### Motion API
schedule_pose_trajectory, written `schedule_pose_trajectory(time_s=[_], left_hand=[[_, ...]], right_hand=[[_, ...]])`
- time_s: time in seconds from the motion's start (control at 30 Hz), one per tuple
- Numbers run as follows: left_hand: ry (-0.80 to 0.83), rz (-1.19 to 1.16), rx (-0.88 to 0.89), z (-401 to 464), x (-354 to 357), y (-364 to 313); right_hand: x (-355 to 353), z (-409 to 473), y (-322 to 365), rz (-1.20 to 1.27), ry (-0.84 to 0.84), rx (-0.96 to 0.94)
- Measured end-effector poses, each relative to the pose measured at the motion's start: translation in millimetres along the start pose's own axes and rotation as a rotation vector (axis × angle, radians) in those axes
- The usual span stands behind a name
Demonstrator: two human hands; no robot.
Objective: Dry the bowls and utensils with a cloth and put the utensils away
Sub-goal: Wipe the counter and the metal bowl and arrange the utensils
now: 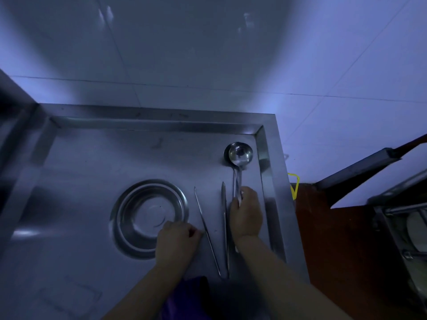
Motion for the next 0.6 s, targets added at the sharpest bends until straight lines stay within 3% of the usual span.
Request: schedule_pose_trajectory(time_s=[0.17,0.33,0.6], left_hand=[[0.039,0.033,0.001,0.9,0.7,-0.3],[0.065,0.047,0.019,1.4,6.2,-5.1],[0.068,0.113,0.012,4.7,9.4,-11.5]], right_hand=[[5.9,15.5,0.3,-0.145,0.068,-0.005],[1.6,20.3,-8.5,-0.270,0.062,0.089],[-5.1,28.8,-14.6,-0.497,0.042,0.048]])
Point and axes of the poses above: each hand's wrist, its own z-axis towards the middle knuckle, its own x-axis out of the palm, y = z × x, the point moved 2 cm from there along z, towards the middle knuckle, and after that the axes turned 3 degrees about y, right-handed, at the moved point
